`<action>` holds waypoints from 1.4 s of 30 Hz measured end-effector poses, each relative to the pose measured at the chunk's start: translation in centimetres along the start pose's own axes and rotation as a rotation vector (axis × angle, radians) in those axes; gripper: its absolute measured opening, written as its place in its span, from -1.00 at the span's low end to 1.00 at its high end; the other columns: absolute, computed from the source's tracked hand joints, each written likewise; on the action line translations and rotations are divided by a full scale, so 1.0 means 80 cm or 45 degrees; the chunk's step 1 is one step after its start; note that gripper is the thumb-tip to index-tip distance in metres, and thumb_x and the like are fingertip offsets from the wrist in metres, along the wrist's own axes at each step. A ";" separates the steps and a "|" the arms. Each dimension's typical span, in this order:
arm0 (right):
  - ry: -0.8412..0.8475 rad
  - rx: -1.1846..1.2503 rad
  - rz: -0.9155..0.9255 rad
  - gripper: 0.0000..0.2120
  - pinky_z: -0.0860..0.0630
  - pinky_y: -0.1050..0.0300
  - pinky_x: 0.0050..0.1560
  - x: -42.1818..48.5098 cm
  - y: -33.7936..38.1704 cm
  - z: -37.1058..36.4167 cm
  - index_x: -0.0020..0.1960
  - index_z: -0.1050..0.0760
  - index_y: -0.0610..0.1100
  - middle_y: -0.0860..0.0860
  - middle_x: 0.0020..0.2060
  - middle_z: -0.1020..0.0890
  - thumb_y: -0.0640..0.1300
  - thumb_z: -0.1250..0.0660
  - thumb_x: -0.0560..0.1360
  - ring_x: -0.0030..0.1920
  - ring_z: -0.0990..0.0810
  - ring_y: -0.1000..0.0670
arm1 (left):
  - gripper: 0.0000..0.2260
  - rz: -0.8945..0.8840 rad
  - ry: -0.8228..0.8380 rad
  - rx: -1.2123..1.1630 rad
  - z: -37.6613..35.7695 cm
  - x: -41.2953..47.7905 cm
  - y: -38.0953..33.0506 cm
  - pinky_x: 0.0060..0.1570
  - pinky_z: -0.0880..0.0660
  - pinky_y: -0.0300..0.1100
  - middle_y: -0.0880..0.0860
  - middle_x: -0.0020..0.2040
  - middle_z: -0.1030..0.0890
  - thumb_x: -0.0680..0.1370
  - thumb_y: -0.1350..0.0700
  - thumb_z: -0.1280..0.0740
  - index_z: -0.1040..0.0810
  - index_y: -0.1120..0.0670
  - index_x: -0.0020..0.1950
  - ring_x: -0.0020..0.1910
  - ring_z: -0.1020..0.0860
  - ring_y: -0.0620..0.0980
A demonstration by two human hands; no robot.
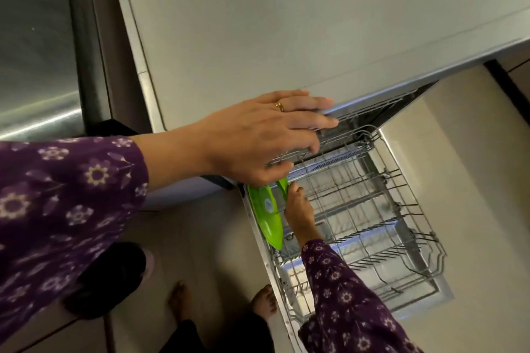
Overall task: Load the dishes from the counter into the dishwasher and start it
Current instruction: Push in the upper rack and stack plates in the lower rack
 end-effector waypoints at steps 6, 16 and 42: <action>-0.220 -0.125 0.151 -0.62 -0.48 0.19 -0.60 0.018 0.002 -0.032 -0.04 -0.24 -0.21 -0.14 -0.29 -0.54 -0.35 -0.41 0.31 -0.51 -0.59 -0.03 | -0.74 0.021 0.025 0.013 0.000 0.000 -0.003 0.49 -0.08 -0.04 0.01 0.44 -0.38 0.44 0.09 -0.32 -0.56 0.04 0.12 0.51 -0.16 0.01; -0.331 -0.302 0.199 -0.53 -0.48 0.19 -0.58 -0.001 0.016 -0.074 -0.13 -0.24 -0.16 -0.10 -0.35 -0.52 -0.26 -0.54 0.25 -0.50 -0.55 -0.01 | -0.75 0.037 0.032 0.047 0.001 -0.001 -0.004 0.50 -0.03 -0.07 0.01 0.46 -0.36 0.45 0.09 -0.28 -0.55 0.02 0.12 0.52 -0.12 0.00; 0.032 -0.411 -0.037 -0.65 -0.41 0.20 -0.46 0.018 0.012 -0.147 0.00 -0.31 -0.26 -0.06 -0.30 -0.50 -0.23 -0.39 0.32 -0.32 -0.49 0.02 | -0.74 -0.072 -0.066 0.051 0.001 -0.006 -0.001 0.50 0.00 -0.16 -0.01 0.45 -0.36 0.46 0.10 -0.28 -0.54 0.02 0.15 0.52 -0.11 -0.03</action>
Point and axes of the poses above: each hand's wrist, its own x-axis towards the middle knuckle, its own z-axis out of the back of the hand, y = z × x, the point moved 5 cm from there along x, towards the middle knuckle
